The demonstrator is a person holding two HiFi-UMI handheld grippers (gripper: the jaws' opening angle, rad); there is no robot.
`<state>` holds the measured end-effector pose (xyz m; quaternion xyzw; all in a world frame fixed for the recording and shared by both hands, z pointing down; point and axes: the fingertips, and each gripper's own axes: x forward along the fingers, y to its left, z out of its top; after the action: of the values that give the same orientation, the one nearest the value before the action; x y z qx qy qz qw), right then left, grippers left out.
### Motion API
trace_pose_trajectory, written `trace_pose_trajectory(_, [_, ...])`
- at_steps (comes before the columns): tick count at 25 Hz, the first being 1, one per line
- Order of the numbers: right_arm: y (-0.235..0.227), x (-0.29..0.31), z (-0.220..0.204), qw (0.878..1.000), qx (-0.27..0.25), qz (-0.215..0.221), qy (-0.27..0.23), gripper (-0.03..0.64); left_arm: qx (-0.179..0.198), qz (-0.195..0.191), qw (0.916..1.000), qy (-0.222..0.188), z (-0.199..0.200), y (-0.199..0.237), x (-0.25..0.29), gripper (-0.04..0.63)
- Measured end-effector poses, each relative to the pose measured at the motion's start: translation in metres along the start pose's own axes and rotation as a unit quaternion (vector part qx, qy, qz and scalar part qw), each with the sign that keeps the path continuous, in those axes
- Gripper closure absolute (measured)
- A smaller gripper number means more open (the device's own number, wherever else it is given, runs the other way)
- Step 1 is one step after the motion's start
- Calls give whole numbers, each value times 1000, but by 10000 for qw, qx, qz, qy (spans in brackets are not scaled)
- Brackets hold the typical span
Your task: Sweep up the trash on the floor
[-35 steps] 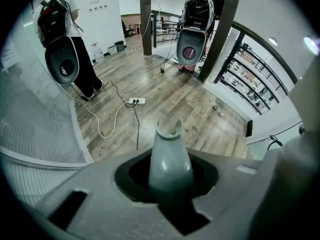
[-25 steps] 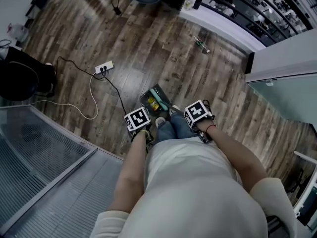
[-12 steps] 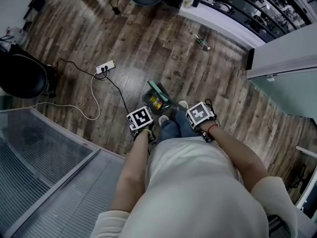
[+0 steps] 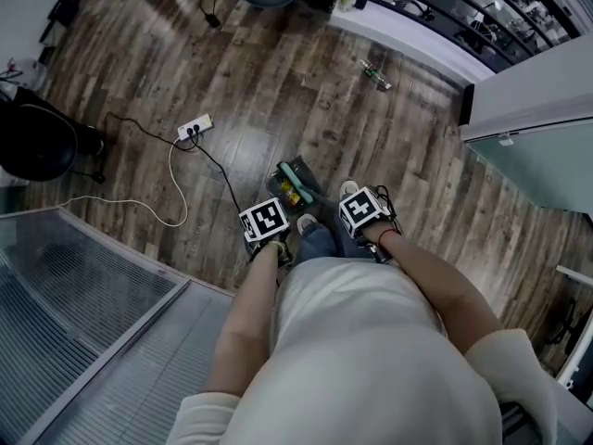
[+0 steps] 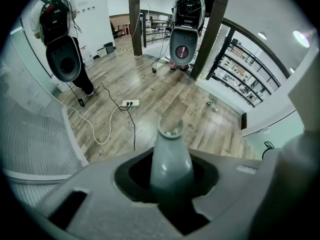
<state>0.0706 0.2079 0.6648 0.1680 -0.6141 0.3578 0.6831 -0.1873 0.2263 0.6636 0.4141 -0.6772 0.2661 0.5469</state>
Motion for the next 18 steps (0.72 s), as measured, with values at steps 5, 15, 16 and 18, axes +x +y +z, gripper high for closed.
trace_pose_trajectory(5, [-5, -3, 0, 9998, 127, 96, -93, 518, 33, -17, 10000, 1, 7, 1, 4, 503])
trace_pose_trajectory(15, [-53, -31, 29, 9975, 397, 279, -520, 518, -15, 188, 9994, -279, 52, -10, 5, 503])
trace_pose_trajectory(16, [-61, -35, 33, 9971, 441, 287, -555, 518, -74, 178, 9994, -276, 56, -14, 7, 503])
trace_pose_trajectory(18, [-78, -43, 39, 9965, 500, 269, -611, 518, -180, 194, 9992, -294, 63, -21, 11, 503])
